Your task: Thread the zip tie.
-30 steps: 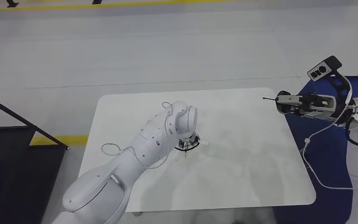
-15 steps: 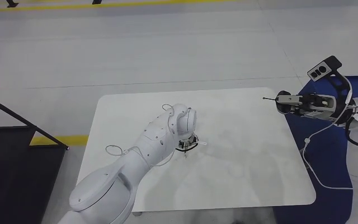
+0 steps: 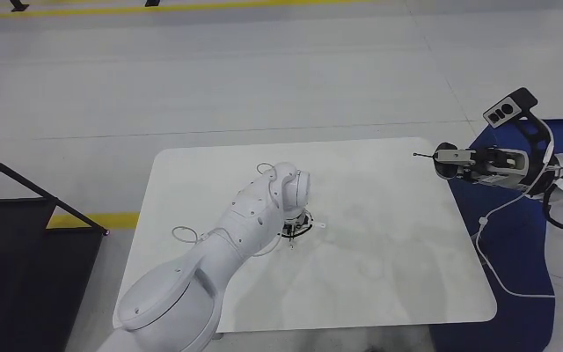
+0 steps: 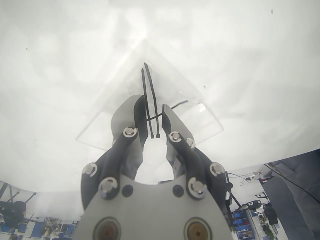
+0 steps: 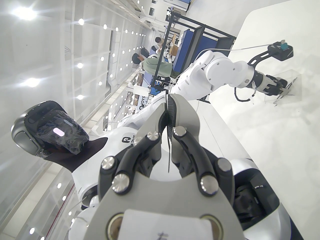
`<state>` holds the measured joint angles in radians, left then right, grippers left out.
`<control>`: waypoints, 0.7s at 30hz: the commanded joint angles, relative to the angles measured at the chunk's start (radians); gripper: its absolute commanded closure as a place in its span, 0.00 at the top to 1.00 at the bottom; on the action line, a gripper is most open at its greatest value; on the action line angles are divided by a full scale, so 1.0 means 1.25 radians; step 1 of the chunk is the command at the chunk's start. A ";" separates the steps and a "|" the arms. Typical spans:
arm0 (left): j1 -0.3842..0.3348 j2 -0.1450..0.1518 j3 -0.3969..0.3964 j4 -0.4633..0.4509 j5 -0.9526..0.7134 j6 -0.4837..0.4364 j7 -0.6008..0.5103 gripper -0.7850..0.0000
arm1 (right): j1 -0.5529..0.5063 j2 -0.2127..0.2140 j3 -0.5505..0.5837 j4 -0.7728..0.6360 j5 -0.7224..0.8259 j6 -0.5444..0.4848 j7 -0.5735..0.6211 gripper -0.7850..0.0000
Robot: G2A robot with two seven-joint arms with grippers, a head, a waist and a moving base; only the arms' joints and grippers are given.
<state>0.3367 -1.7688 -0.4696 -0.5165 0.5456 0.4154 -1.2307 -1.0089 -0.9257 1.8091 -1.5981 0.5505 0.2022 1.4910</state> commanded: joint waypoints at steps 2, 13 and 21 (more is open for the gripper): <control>-0.003 -0.006 -0.001 0.013 0.001 -0.004 0.001 0.00 | 0.000 0.000 0.000 0.000 0.000 0.000 0.000 0.00; -0.026 -0.020 -0.012 0.017 0.012 0.002 0.000 0.00 | 0.000 0.000 0.000 0.000 0.000 0.000 0.000 0.00; -0.028 -0.011 -0.027 -0.035 0.034 0.031 -0.029 0.00 | 0.000 0.000 0.000 0.000 0.000 0.000 0.000 0.00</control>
<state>0.3019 -1.7856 -0.4993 -0.5471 0.5841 0.4471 -1.2593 -1.0089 -0.9257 1.8091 -1.5981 0.5505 0.2022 1.4910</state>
